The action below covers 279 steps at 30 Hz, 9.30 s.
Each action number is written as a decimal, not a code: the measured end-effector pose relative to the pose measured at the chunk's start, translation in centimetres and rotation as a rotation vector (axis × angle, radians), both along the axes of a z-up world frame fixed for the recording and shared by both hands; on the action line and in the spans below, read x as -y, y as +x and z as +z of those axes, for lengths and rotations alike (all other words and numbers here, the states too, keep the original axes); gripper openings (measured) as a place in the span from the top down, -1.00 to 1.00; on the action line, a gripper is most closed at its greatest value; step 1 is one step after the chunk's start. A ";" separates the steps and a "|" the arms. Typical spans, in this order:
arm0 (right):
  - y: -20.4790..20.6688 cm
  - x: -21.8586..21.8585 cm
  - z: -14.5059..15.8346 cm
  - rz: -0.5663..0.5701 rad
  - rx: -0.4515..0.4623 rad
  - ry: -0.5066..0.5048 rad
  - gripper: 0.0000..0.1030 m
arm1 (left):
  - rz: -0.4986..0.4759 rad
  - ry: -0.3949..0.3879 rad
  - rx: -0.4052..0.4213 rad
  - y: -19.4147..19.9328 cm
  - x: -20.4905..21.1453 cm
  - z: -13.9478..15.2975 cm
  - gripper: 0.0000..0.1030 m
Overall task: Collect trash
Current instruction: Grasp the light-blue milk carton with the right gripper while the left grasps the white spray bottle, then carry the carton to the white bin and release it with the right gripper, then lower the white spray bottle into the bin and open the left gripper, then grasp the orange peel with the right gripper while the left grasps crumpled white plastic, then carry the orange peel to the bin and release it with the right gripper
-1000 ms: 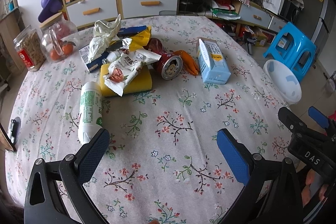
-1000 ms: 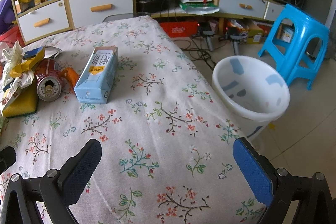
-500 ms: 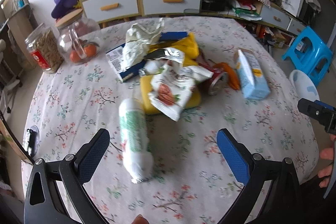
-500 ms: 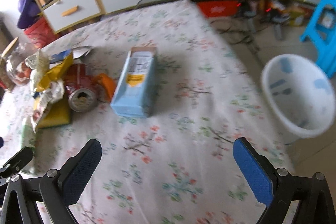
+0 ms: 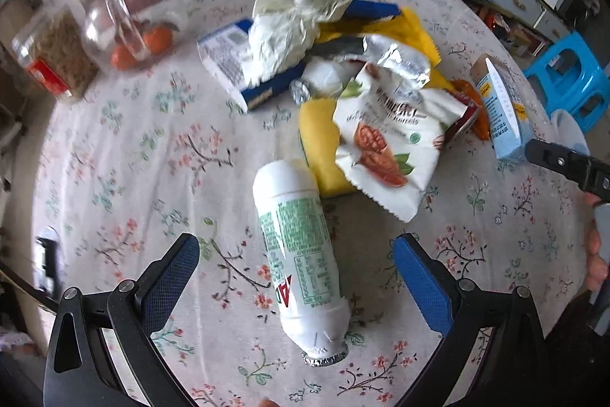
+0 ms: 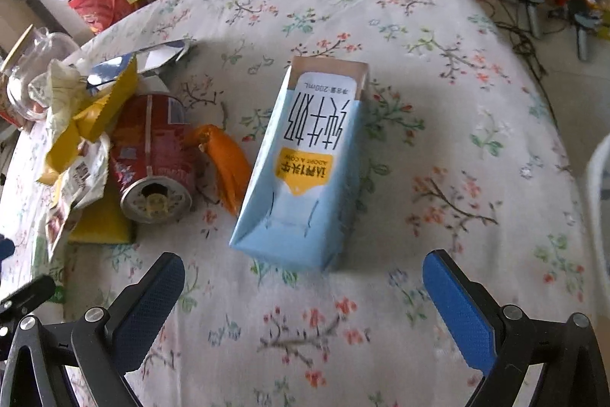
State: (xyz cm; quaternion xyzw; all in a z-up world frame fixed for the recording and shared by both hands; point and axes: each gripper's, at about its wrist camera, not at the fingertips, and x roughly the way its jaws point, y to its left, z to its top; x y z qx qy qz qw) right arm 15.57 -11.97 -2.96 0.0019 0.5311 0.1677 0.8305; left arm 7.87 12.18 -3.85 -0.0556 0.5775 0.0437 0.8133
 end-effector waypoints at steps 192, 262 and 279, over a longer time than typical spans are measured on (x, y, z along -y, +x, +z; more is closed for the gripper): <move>4.1 -0.5 -0.6 -0.008 0.059 -0.044 -0.74 | 0.204 -0.103 0.330 8.3 -6.3 1.7 -0.84; 1.4 5.4 4.3 -0.032 0.196 0.020 0.68 | 0.129 -0.162 0.498 4.7 -0.2 10.0 0.80; -1.4 16.0 6.3 -0.183 0.211 0.036 0.80 | -0.120 -0.230 0.414 5.4 13.2 8.0 0.80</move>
